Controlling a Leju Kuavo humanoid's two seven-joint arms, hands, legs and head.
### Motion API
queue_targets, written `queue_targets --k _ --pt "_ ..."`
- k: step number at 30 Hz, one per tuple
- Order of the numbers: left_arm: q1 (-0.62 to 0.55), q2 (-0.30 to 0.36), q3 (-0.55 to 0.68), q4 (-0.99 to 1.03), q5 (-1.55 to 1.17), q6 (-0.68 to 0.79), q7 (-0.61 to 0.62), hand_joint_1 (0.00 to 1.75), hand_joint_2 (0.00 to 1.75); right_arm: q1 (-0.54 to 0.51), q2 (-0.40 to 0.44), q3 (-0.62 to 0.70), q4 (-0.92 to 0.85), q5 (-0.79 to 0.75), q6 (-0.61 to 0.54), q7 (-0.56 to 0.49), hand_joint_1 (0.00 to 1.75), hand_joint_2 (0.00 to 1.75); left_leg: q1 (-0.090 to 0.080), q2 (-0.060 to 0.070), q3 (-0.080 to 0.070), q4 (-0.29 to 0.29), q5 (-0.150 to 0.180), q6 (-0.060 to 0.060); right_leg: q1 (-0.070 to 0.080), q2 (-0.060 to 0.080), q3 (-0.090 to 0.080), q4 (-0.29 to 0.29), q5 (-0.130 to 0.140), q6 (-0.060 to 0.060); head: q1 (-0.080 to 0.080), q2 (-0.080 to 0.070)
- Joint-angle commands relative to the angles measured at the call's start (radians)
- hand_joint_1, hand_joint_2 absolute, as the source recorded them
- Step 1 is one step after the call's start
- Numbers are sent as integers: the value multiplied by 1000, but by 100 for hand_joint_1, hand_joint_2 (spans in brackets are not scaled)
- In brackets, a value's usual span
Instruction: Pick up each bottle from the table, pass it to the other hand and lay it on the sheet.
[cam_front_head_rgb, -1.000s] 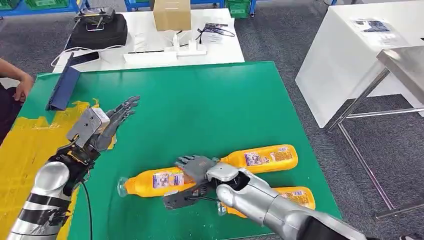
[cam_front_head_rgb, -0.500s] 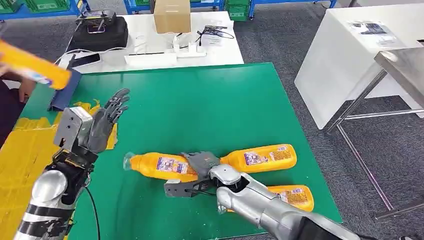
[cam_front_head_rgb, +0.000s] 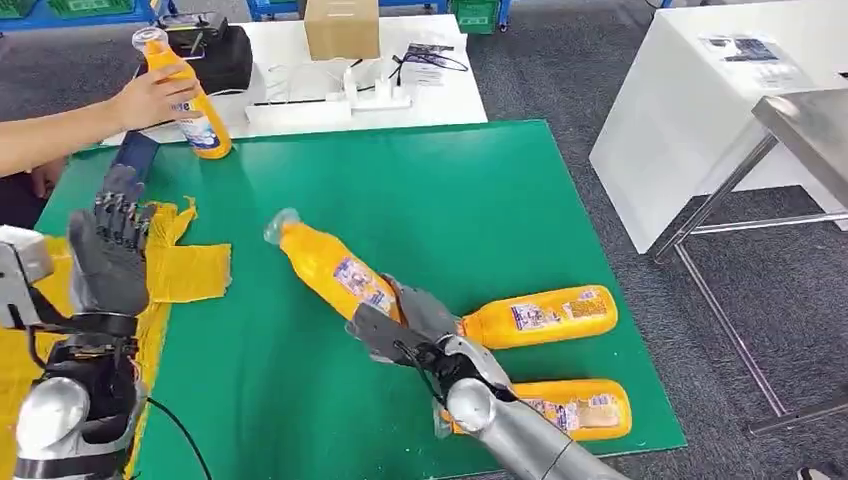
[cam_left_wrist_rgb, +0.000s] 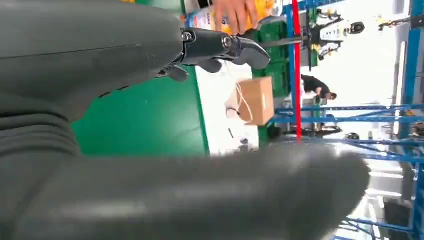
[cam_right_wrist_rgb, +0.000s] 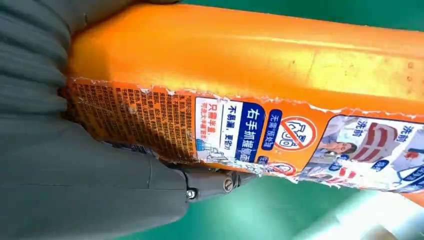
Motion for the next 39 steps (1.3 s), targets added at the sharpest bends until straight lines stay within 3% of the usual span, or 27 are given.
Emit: queue_targets --k 1,6,10,11,16,20,28,36,39 --pt "152 -50 -79 -148 110 -74 35 0 175 181 -13 -121 -576 -86 47 -77 175 175 0 -4 2 3 -5 1 1 -6 5 1 -6 -3 1 0" --pt "164 -48 -152 -171 144 -93 59 0 175 180 -19 -82 -573 -60 22 -112 175 175 0 -4 -3 1 -3 0 0 -5 -1 0 -4 -4 1 0" --pt "218 -23 -184 -201 185 -143 45 0 175 203 -88 -41 -551 -81 -22 -165 175 175 0 -4 -1 1 -3 -1 1 -5 1 -1 -4 -5 1 0" --pt "221 -20 -190 -204 194 -154 47 0 175 195 -91 -34 -546 -81 -17 -163 175 175 0 -4 -1 0 -2 -1 0 -5 -8 -1 -3 -4 1 0" --pt "244 10 -242 -232 313 -249 53 0 175 107 -104 54 -471 -115 133 -91 175 175 0 1 -2 1 -3 -1 0 -1 -11 1 -3 -5 1 0" --pt "244 10 -242 -232 313 -249 53 0 175 107 -104 54 -471 -115 133 -91 175 175 0 -1 -2 0 -2 -1 0 -2 -1 -1 -3 -4 1 0" --pt "247 23 -274 -263 341 -295 44 0 175 38 -118 147 -408 -112 218 -62 175 175 0 1 -2 1 -2 0 1 -1 0 0 -2 -4 1 0" --pt "193 0 -267 -190 284 -278 41 0 175 -137 -84 397 -397 -90 324 -3 175 175 0 -1 -4 0 0 0 0 -1 -3 0 -1 -3 1 0" --pt "181 0 -263 -171 286 -277 46 0 175 -147 -77 420 -407 -100 331 4 175 175 0 -2 -4 -1 0 0 0 -3 -3 0 -1 -3 1 0"
